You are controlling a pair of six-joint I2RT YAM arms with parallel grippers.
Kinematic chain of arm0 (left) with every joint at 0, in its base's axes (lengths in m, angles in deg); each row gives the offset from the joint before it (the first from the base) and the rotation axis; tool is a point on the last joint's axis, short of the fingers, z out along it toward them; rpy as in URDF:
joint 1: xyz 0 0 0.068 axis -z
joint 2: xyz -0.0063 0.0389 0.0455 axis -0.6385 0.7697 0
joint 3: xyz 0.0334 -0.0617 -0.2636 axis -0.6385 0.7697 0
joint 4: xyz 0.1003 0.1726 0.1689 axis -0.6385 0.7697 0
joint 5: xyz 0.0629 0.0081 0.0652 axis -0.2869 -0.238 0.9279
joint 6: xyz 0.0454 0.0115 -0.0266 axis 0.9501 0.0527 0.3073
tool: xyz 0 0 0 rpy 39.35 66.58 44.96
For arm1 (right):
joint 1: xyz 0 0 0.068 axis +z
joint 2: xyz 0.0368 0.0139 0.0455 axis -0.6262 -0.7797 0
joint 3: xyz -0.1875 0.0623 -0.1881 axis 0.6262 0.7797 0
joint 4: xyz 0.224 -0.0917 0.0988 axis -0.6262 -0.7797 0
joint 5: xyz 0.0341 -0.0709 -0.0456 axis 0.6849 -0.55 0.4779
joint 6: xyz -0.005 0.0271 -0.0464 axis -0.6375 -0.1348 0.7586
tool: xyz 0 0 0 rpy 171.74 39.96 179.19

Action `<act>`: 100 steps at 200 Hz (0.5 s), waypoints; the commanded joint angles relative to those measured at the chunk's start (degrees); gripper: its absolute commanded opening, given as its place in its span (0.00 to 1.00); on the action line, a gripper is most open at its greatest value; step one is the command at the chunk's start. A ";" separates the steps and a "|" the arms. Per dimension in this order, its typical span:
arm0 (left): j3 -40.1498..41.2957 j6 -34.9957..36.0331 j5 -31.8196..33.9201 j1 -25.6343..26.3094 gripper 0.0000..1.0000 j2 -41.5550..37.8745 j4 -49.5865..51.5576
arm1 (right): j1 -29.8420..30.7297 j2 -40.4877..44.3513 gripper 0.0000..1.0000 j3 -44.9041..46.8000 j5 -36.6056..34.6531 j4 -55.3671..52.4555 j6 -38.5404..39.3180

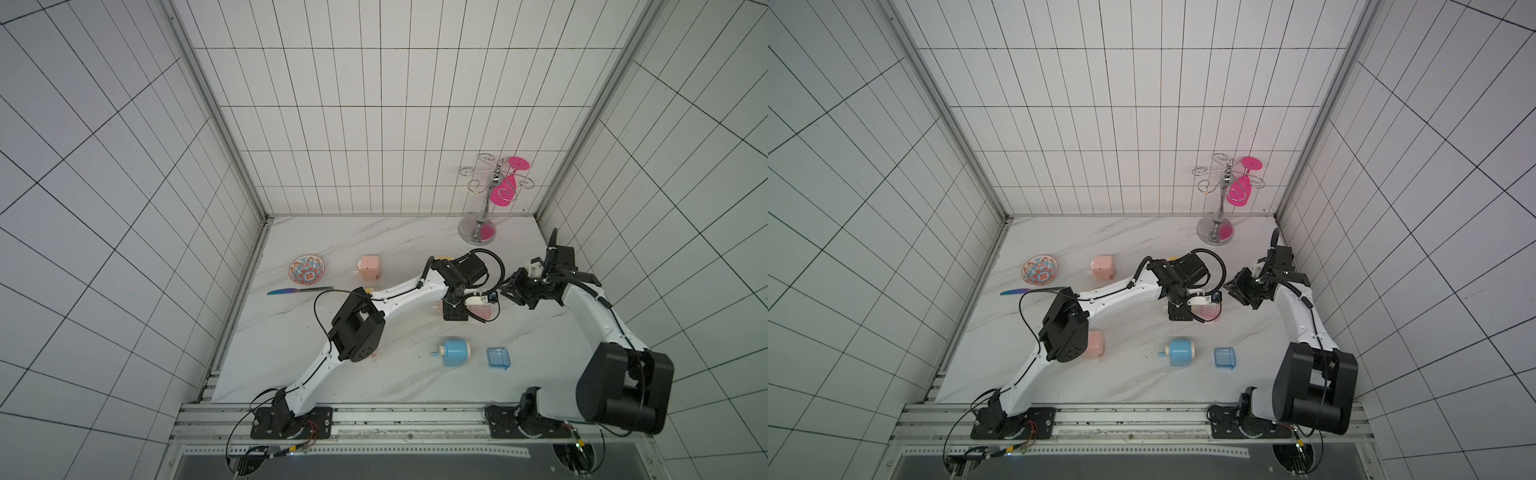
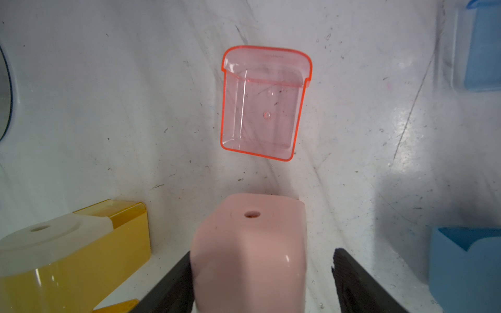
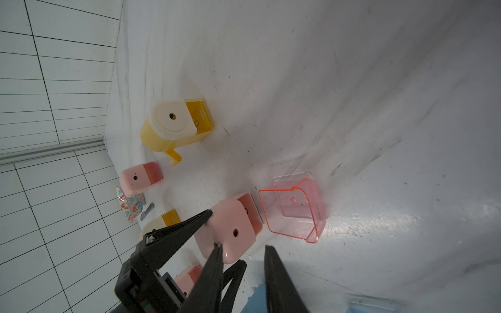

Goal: Put the tray back into the pencil sharpener
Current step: Move the pencil sharpener to the center of the board.

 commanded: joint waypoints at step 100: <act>-1.66 1.31 -3.49 -1.95 0.61 0.71 1.38 | -0.54 0.41 0.28 1.86 0.53 0.56 -0.14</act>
